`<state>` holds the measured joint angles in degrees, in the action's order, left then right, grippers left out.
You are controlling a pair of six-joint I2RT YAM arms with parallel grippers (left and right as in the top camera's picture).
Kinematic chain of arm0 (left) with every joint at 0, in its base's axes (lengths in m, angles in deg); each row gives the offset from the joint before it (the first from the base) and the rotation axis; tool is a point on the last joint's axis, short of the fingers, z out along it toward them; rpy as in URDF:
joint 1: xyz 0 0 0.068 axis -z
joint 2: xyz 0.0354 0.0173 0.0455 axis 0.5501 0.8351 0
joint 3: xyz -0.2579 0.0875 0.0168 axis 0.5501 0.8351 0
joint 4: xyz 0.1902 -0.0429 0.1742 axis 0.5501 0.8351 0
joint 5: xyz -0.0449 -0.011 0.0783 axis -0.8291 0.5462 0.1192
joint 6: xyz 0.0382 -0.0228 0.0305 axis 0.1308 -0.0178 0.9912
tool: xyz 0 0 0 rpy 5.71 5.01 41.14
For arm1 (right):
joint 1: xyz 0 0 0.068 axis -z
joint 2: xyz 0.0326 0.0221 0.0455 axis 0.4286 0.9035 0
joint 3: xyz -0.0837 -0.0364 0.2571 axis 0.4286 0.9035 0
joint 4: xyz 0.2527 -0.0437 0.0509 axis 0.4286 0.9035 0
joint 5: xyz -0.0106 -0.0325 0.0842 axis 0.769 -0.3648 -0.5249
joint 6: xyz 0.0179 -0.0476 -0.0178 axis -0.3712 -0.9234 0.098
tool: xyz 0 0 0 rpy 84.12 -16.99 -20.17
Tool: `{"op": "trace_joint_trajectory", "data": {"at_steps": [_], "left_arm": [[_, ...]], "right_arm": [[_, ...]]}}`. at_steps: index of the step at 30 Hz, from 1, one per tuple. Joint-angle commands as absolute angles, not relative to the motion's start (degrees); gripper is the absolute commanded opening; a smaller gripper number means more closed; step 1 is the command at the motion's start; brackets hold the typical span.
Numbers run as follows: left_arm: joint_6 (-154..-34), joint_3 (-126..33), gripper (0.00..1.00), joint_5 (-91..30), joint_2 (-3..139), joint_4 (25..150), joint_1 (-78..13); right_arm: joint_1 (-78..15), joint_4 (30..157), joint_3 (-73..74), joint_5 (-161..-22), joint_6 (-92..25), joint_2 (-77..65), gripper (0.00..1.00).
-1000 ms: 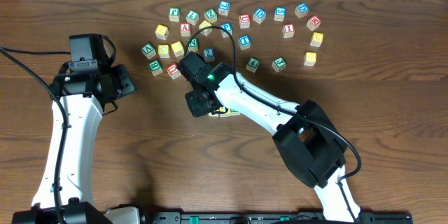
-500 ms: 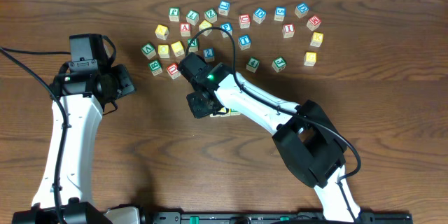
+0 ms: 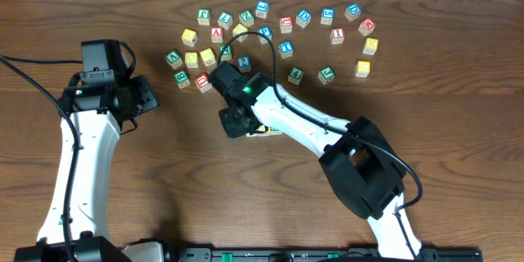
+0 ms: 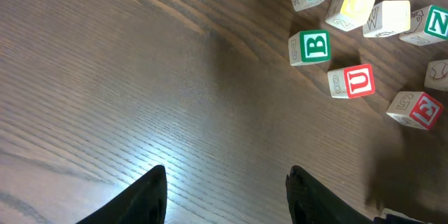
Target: Spell out CORL
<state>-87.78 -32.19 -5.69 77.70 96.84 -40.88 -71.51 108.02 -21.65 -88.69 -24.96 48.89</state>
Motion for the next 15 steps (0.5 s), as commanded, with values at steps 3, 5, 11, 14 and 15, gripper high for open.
{"op": "trace_joint_trajectory", "data": {"at_steps": [3, 5, 11, 14, 15], "left_arm": [[-88.29, -32.32, 0.55, -4.95, 78.25, 97.37, -41.08], [-88.29, -32.32, 0.54, -4.97, 78.25, 97.34, -41.08], [-88.29, -32.32, 0.54, -4.95, 78.25, 97.34, -41.08], [-88.29, -32.32, 0.54, -4.95, 78.25, 97.34, -41.08], [-88.29, -32.32, 0.54, -4.97, 78.25, 97.34, -41.08]], "right_arm": [[-70.39, 108.26, -22.67, -88.06, -24.09, 49.48, 0.11], [-70.35, 108.59, -22.67, -88.04, -24.09, 49.48, 0.11], [-70.04, 109.0, -22.67, -88.04, -24.09, 49.48, 0.11], [-70.04, 109.16, -22.67, -88.04, -24.09, 49.48, 0.11], [-70.02, 109.16, -22.67, -88.04, -24.09, 49.48, 0.11]]}}
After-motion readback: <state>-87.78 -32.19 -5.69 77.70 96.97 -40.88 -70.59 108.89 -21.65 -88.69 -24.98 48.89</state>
